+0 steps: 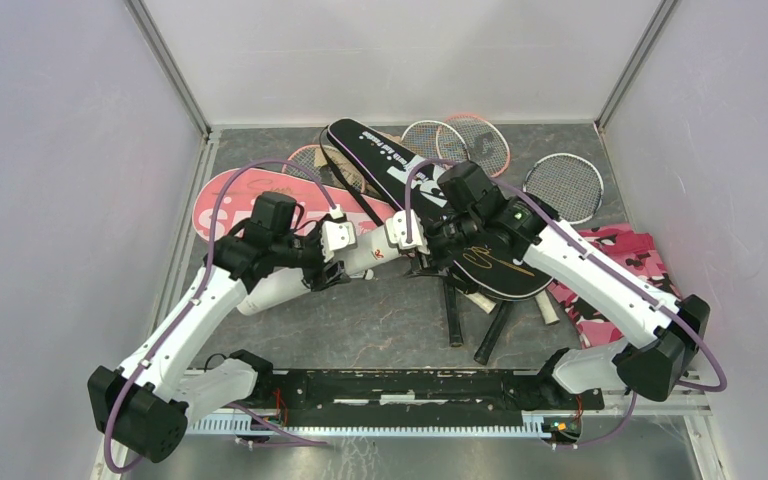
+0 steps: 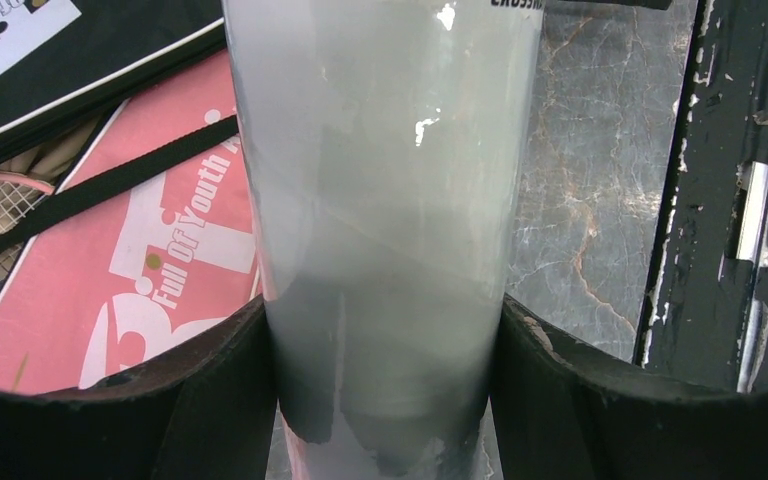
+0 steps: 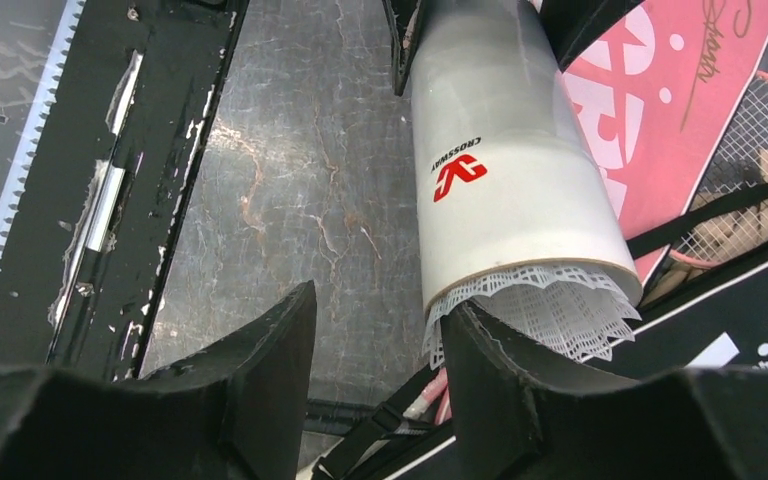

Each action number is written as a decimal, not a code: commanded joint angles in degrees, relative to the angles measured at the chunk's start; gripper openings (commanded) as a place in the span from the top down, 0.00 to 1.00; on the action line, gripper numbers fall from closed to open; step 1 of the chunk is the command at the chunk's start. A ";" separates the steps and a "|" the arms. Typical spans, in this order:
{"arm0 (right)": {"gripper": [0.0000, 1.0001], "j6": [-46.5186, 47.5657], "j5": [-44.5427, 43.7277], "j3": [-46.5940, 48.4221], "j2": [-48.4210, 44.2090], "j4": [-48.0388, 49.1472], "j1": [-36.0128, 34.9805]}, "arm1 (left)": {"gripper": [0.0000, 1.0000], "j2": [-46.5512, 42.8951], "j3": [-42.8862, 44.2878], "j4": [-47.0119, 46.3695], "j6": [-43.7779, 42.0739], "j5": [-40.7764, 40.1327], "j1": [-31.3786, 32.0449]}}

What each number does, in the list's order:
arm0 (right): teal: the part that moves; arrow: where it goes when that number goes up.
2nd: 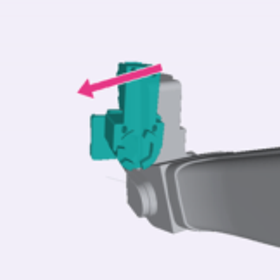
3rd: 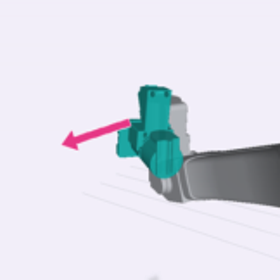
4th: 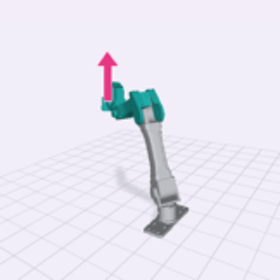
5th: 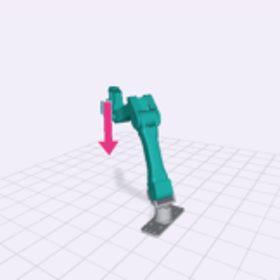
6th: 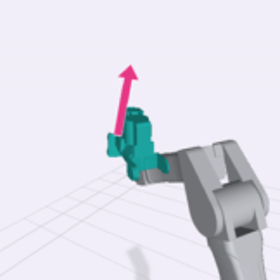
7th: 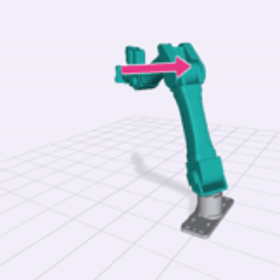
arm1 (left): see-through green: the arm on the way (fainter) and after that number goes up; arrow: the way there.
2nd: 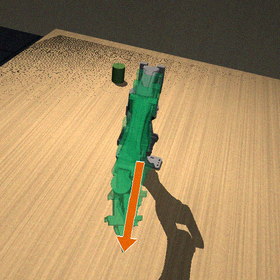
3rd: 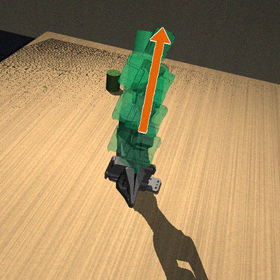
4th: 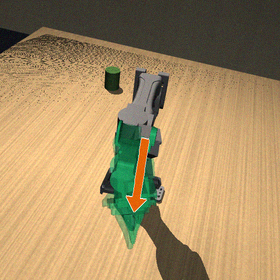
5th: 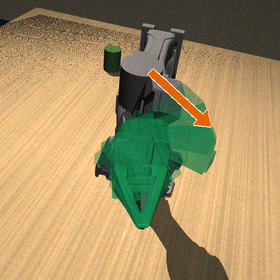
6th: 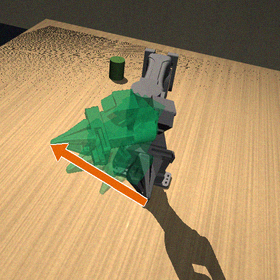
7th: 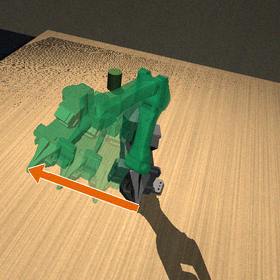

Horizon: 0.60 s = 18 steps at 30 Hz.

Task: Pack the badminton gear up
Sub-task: Place the shuttlecock at the shuttle tube.

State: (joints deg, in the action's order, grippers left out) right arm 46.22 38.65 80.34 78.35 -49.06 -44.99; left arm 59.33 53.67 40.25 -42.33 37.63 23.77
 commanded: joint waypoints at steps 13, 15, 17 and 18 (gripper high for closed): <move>0.02 -6.64 3.52 -3.70 -1.21 10.61 1.52 | 0.61 0.12 -0.67 -11.95 12.31 7.24 0.10; 0.02 -7.68 2.68 -2.72 -2.61 11.55 3.57 | 0.61 0.30 -0.59 -13.53 14.09 7.10 -0.06; 0.02 -8.94 1.92 -1.54 -4.22 12.63 5.98 | 0.61 0.67 -0.39 -15.17 15.73 6.88 -0.29; 0.02 -9.80 1.72 -0.86 -5.22 13.20 7.31 | 0.61 0.95 -0.14 -15.65 16.39 6.73 -0.34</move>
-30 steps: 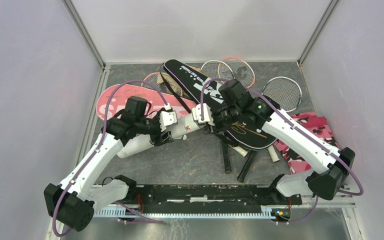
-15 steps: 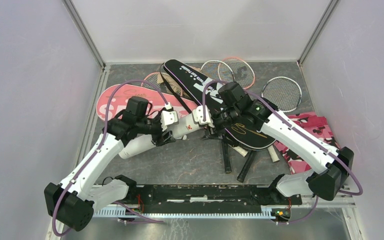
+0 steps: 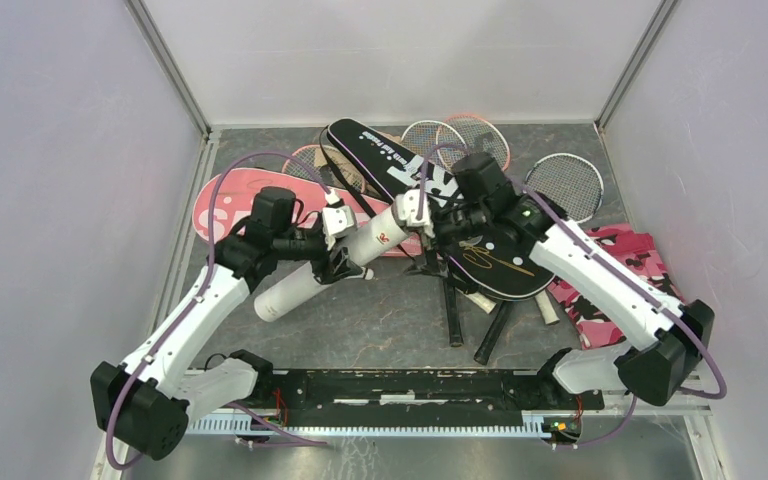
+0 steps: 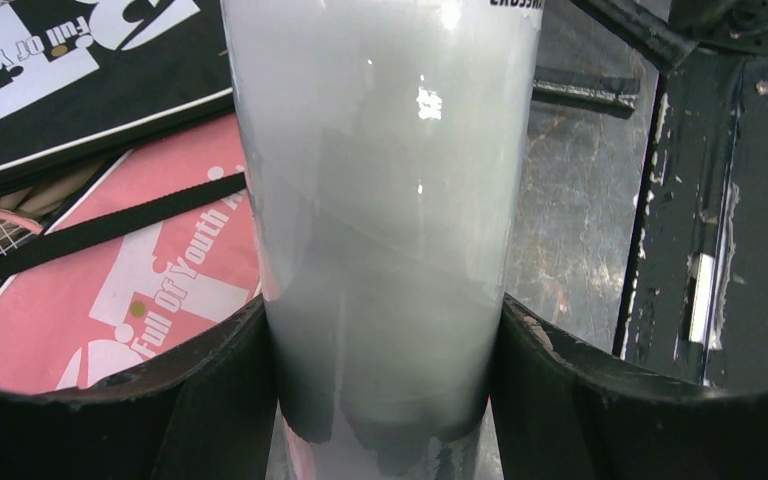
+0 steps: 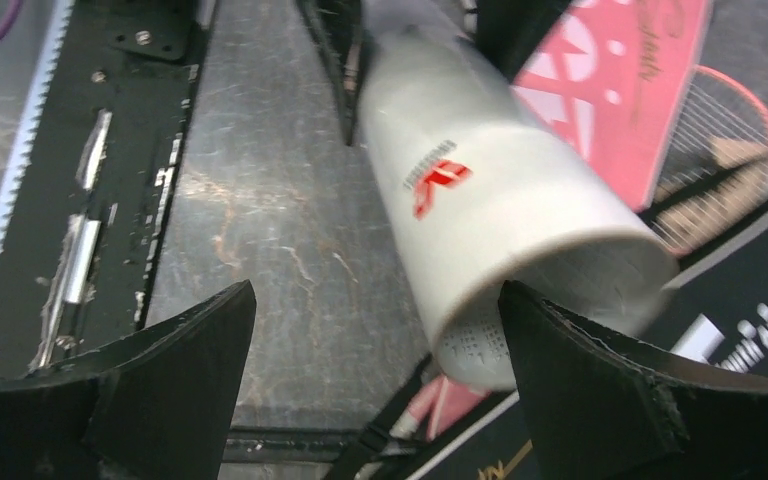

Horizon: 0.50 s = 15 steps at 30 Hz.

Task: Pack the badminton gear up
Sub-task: Place the shuttlecock at the shuttle tube, then adjust the shuttle tube.

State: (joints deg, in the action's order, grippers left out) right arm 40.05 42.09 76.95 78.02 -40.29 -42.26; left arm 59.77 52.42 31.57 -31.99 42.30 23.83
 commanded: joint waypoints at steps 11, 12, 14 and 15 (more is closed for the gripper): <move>0.02 -19.27 -17.32 1.82 -12.32 17.25 11.43 | 0.58 4.68 7.28 -21.29 25.09 2.59 -1.75; 0.02 -21.08 -17.93 1.05 -12.59 19.02 11.41 | 0.57 5.19 7.87 -23.67 28.96 2.43 -1.77; 0.02 -24.16 -18.62 -0.46 -12.72 22.36 11.51 | 0.56 6.19 8.81 -29.00 37.04 1.87 -1.76; 0.02 -25.86 -18.73 -0.93 -12.51 24.29 11.51 | 0.55 6.68 8.98 -32.21 40.64 1.68 -1.74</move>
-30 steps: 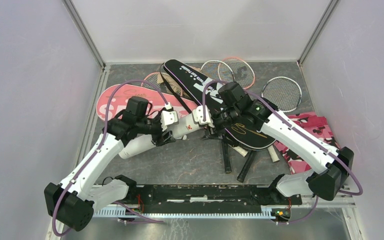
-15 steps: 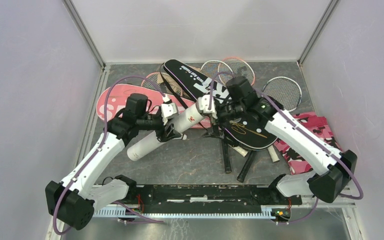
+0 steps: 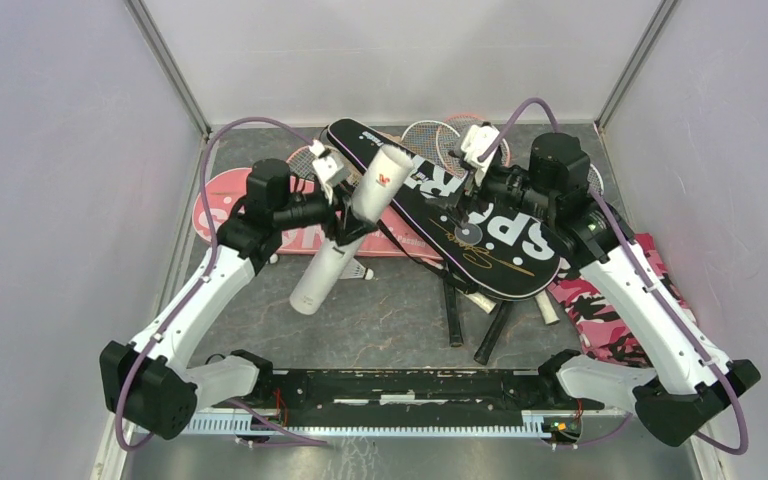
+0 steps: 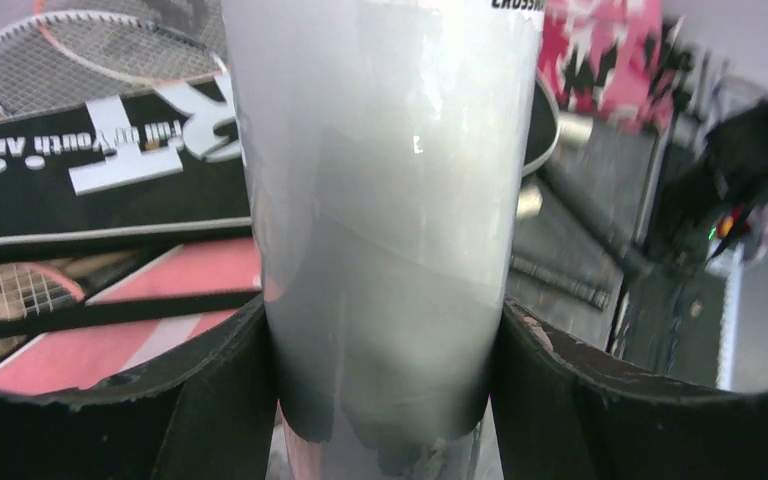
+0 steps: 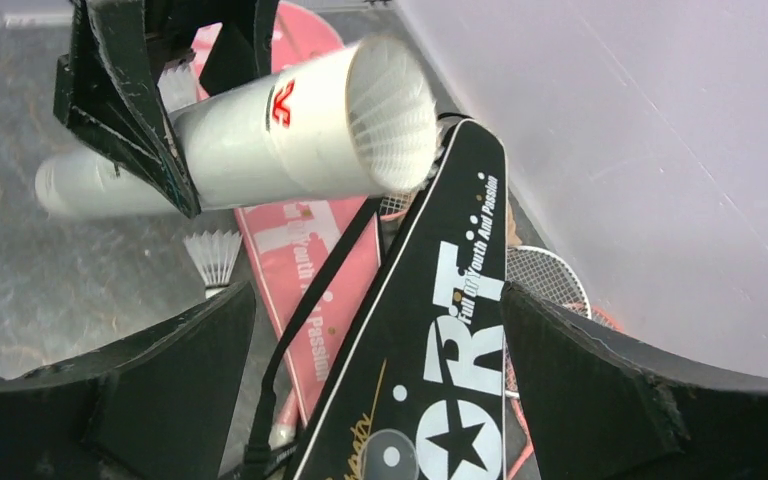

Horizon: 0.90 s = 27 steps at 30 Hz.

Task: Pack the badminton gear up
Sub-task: Adjust the shuttle tube.

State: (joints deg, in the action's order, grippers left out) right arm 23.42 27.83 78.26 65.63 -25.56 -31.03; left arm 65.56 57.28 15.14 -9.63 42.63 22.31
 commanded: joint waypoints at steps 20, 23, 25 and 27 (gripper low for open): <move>0.02 -37.44 15.37 -7.86 9.46 37.60 0.42 | 0.49 9.55 -10.12 -73.12 53.31 6.49 4.68; 0.02 -38.90 16.24 -9.33 9.64 39.40 0.40 | 0.48 10.62 -11.42 -76.70 54.03 5.77 5.81; 0.04 -40.25 17.25 -11.17 9.67 41.75 0.36 | 0.47 11.26 -11.86 -78.52 54.54 5.27 6.19; 0.09 -42.10 18.32 -12.65 9.65 44.37 0.36 | 0.44 11.87 -12.25 -80.22 54.98 4.93 6.45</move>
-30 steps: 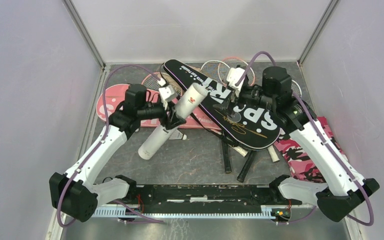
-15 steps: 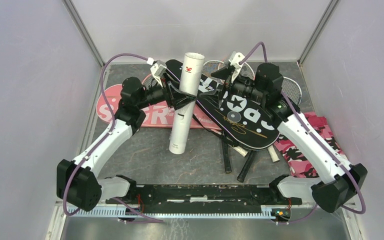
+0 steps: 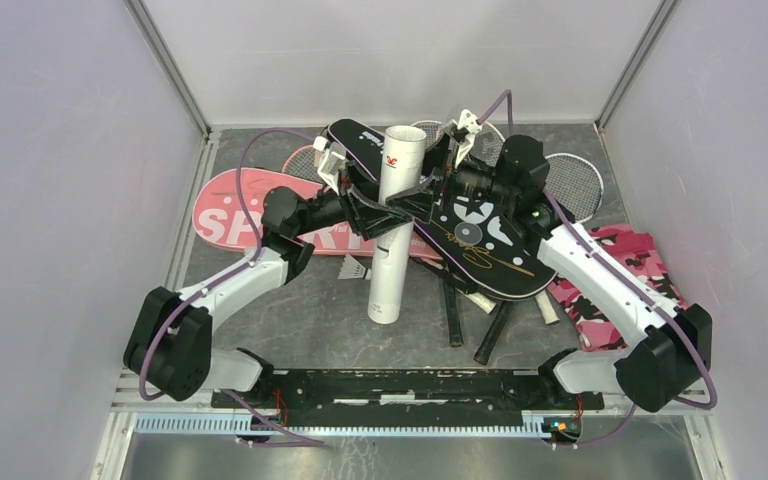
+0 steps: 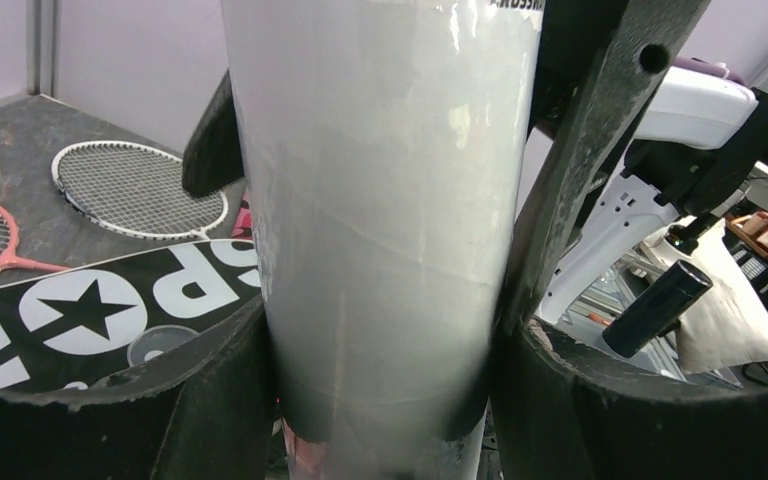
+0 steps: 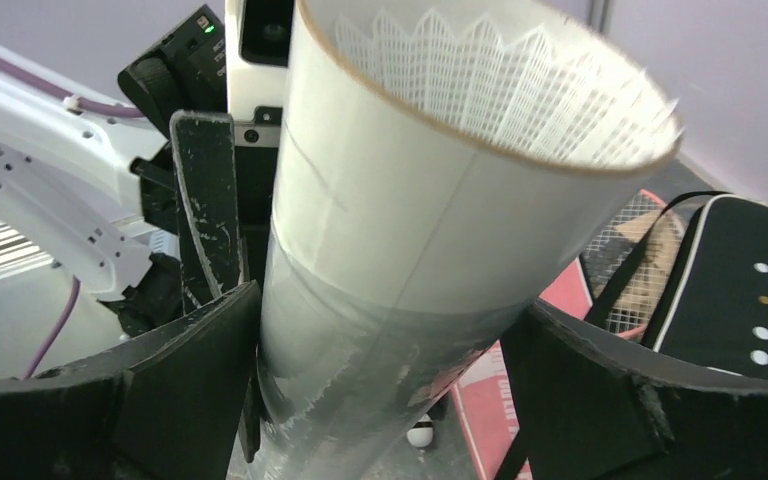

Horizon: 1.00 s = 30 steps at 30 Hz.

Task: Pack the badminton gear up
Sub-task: Adjust the shuttle tube.

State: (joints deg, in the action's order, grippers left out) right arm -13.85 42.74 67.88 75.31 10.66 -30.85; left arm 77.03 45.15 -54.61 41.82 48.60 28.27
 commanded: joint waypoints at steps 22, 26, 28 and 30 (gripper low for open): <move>0.65 26.92 -3.62 19.65 -2.73 -29.51 3.24 | 0.00 -10.54 9.78 43.03 -33.25 0.09 -3.02; 0.67 35.56 -10.94 26.67 -2.65 -42.24 3.34 | 0.00 -12.61 15.37 61.03 -45.47 -5.41 -3.31; 0.68 39.45 -15.34 28.72 -3.04 -47.68 3.33 | 0.00 -13.56 17.18 66.86 -49.95 -9.76 -3.39; 0.69 42.93 -19.18 29.33 -4.07 -51.59 3.35 | 0.00 -14.28 18.28 71.23 -54.43 -13.76 -3.40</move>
State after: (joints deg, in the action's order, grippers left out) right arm 18.24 33.19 94.02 73.65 -28.49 -27.68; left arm 64.88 59.79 0.36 2.52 42.92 25.19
